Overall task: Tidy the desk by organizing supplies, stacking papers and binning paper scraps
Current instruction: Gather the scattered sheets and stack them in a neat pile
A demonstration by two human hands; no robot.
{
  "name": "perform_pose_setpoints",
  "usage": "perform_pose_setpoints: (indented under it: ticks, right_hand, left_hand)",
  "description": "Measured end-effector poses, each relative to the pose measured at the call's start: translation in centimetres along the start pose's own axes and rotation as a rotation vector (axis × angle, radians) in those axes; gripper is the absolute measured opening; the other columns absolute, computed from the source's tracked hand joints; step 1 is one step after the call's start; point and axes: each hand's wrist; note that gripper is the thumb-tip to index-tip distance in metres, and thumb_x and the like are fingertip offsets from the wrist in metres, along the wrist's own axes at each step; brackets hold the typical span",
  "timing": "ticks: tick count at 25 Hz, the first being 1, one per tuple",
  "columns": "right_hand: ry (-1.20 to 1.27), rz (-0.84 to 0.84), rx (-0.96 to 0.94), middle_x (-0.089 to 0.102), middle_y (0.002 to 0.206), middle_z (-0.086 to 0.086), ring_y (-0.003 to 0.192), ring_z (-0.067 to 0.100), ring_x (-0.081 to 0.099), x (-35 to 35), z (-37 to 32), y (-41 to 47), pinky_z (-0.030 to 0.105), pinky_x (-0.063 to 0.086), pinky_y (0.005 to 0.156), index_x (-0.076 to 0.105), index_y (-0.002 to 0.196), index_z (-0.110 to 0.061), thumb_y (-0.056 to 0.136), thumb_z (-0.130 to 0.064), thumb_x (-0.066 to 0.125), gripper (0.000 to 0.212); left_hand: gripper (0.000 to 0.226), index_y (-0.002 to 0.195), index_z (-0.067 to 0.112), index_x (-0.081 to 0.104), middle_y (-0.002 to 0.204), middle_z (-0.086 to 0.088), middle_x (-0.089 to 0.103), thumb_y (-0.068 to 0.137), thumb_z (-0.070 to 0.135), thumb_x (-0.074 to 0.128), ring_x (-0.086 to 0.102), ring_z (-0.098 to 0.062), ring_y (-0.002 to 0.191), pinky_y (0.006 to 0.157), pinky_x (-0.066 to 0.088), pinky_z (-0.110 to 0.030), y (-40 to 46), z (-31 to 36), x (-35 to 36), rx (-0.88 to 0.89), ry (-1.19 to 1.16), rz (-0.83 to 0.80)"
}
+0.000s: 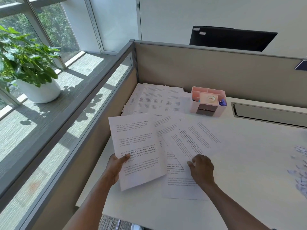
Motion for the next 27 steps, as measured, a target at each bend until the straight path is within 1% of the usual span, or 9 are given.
perform_pose_setpoints:
  ticks: [2, 4, 7, 8, 10, 14, 20, 24, 27]
  right_hand:
    - [0.004, 0.079, 0.101, 0.056, 0.118, 0.011, 0.111, 0.035, 0.051, -0.5, -0.1, 0.5, 0.043, 0.042, 0.09, 0.056, 0.112, -0.012, 0.089, -0.035, 0.065, 0.034]
    - [-0.063, 0.045, 0.24, 0.046, 0.134, 0.019, 0.117, 0.039, 0.047, -0.8, -0.5, 1.6, 0.047, 0.042, 0.094, 0.042, 0.132, -0.01, 0.087, -0.046, 0.065, 0.062]
    - [-0.071, -0.125, 0.412, 0.016, 0.156, 0.027, 0.138, 0.047, 0.026, -0.9, -1.8, 3.3, 0.059, 0.023, 0.112, 0.007, 0.152, -0.013, 0.082, -0.062, 0.064, 0.102]
    - [-0.066, -0.159, 0.449, 0.011, 0.157, 0.028, 0.141, 0.048, 0.02, -0.8, -2.2, 3.6, 0.062, 0.018, 0.113, 0.0, 0.154, -0.014, 0.081, -0.063, 0.065, 0.109]
    - [-0.063, -0.17, 0.492, 0.011, 0.157, 0.028, 0.143, 0.047, 0.016, -0.5, -3.0, 4.2, 0.065, 0.017, 0.113, -0.005, 0.154, -0.014, 0.08, -0.059, 0.068, 0.114]
    - [-0.111, -0.112, 0.508, 0.034, 0.144, 0.023, 0.131, 0.04, 0.036, -0.5, -4.3, 4.8, 0.057, 0.034, 0.107, -0.001, 0.153, -0.013, 0.08, -0.044, 0.075, 0.11]
    - [-0.134, -0.069, 0.49, 0.039, 0.138, 0.02, 0.124, 0.038, 0.041, -1.0, -5.6, 5.1, 0.047, 0.04, 0.101, 0.007, 0.153, -0.013, 0.085, -0.027, 0.07, 0.093]
    - [-0.186, 0.06, 0.446, 0.05, 0.121, 0.015, 0.111, 0.035, 0.047, -1.1, -5.0, 5.0, 0.043, 0.043, 0.09, 0.038, 0.137, -0.014, 0.086, -0.013, 0.061, 0.056]
    - [0.007, 0.146, 0.407, 0.051, 0.117, 0.015, 0.102, 0.037, 0.055, -0.9, -3.6, 5.2, 0.043, 0.049, 0.085, 0.05, 0.128, -0.011, 0.085, -0.002, 0.056, 0.044]
  left_hand:
    - [0.026, 0.116, 0.013, 0.067, 0.107, -0.012, 0.077, 0.091, 0.007, 0.07, 0.073, -0.038, 0.098, 0.083, 0.059, -0.055, 0.2, 0.0, -0.2, -0.006, 0.002, 0.008]
    - [0.025, 0.116, 0.013, 0.068, 0.107, -0.013, 0.077, 0.091, 0.007, 0.07, 0.073, -0.037, 0.097, 0.082, 0.059, -0.054, 0.5, 0.0, -0.4, -0.005, 0.006, 0.001]
    - [0.026, 0.117, 0.012, 0.068, 0.107, -0.013, 0.077, 0.091, 0.007, 0.069, 0.074, -0.036, 0.096, 0.081, 0.06, -0.053, 0.9, 0.4, -0.7, -0.006, 0.02, -0.03]
    - [0.026, 0.116, 0.013, 0.068, 0.107, -0.013, 0.077, 0.091, 0.007, 0.07, 0.074, -0.035, 0.095, 0.08, 0.06, -0.052, 1.2, 0.6, -0.9, -0.004, 0.021, -0.04]
    - [0.026, 0.116, 0.014, 0.068, 0.106, -0.011, 0.077, 0.091, 0.007, 0.07, 0.075, -0.034, 0.094, 0.079, 0.061, -0.051, 1.8, 1.2, -1.3, 0.004, 0.017, -0.048]
    - [0.027, 0.116, 0.015, 0.068, 0.106, -0.01, 0.077, 0.09, 0.007, 0.07, 0.075, -0.033, 0.095, 0.08, 0.06, -0.05, 3.1, 1.6, -1.9, 0.007, 0.02, -0.057]
    - [0.032, 0.123, 0.013, 0.066, 0.113, -0.012, 0.075, 0.091, 0.007, 0.07, 0.072, -0.036, 0.102, 0.091, 0.056, -0.059, 5.0, 2.5, -1.9, -0.008, 0.052, -0.121]
    - [0.033, 0.124, 0.011, 0.065, 0.115, -0.013, 0.075, 0.092, 0.006, 0.069, 0.072, -0.037, 0.104, 0.094, 0.054, -0.06, 5.7, 2.8, -2.2, -0.011, 0.049, -0.134]
    - [0.032, 0.124, 0.011, 0.065, 0.115, -0.014, 0.074, 0.092, 0.007, 0.069, 0.071, -0.037, 0.104, 0.094, 0.054, -0.06, 6.0, 2.8, -2.1, -0.012, 0.051, -0.12]
Point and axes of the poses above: each hand's wrist, its own y-axis towards the middle knuckle, its own x-axis out of the palm, z = x × y
